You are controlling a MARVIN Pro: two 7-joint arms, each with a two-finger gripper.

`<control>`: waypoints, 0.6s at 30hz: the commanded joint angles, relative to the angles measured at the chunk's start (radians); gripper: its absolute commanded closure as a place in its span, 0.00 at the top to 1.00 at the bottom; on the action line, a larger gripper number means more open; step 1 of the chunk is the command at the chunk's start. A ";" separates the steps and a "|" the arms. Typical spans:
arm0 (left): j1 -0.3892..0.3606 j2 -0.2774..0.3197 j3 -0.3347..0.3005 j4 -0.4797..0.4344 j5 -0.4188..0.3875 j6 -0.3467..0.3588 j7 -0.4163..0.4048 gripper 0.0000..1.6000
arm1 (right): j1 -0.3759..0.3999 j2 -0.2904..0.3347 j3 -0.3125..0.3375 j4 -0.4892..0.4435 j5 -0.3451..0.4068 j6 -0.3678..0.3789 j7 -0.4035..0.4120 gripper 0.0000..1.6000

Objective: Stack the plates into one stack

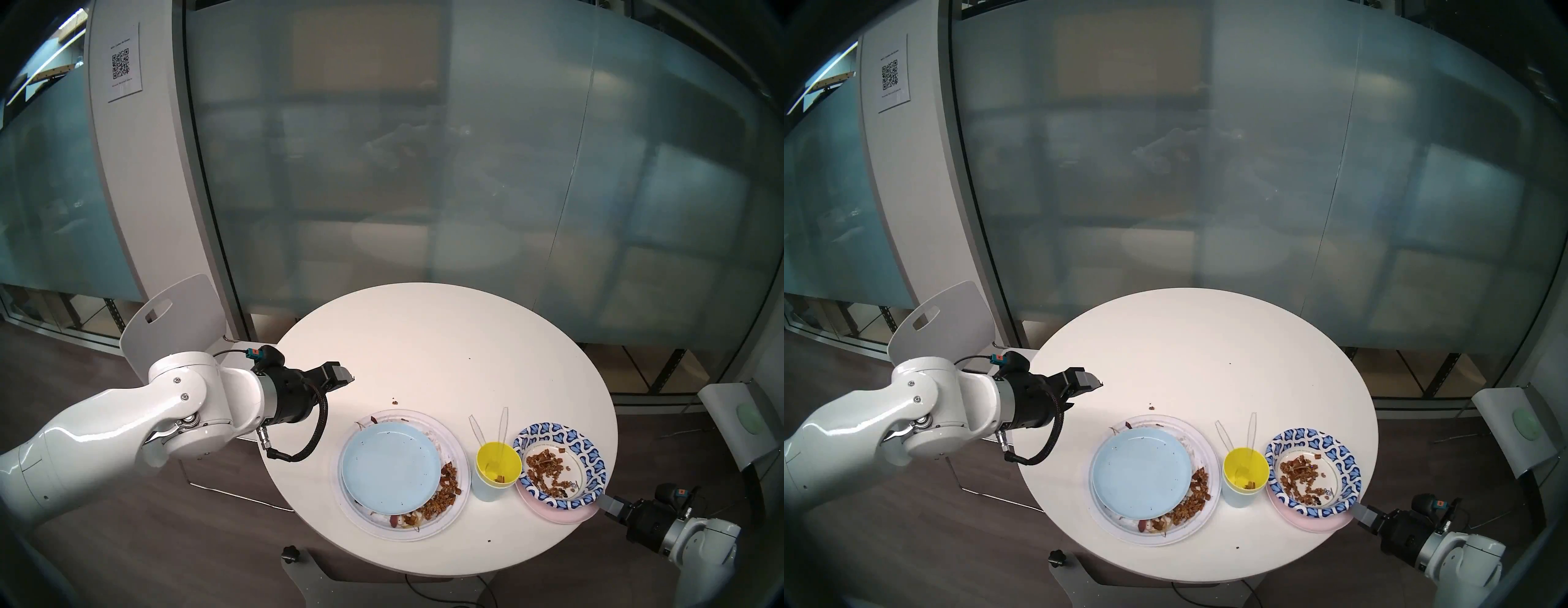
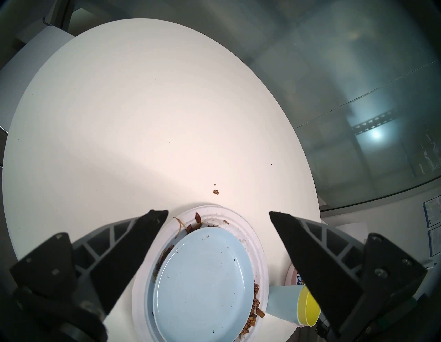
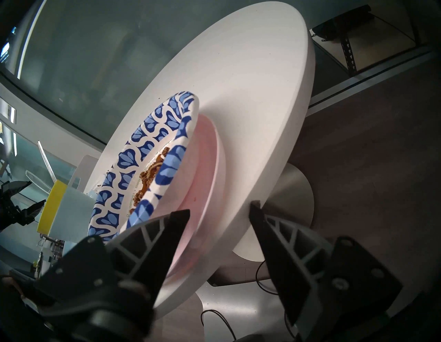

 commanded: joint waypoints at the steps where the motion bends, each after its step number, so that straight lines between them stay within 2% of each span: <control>1: -0.009 0.001 -0.010 -0.011 0.002 0.000 -0.006 1.00 | 0.015 0.018 -0.010 -0.008 -0.002 0.006 0.003 0.42; 10: -0.010 0.002 -0.008 -0.011 0.001 -0.001 -0.006 1.00 | -0.006 0.026 0.015 -0.015 0.004 0.011 0.011 0.45; 18: -0.011 0.002 -0.008 -0.011 0.001 -0.001 -0.007 1.00 | -0.014 0.040 0.032 -0.021 0.002 0.019 0.024 0.45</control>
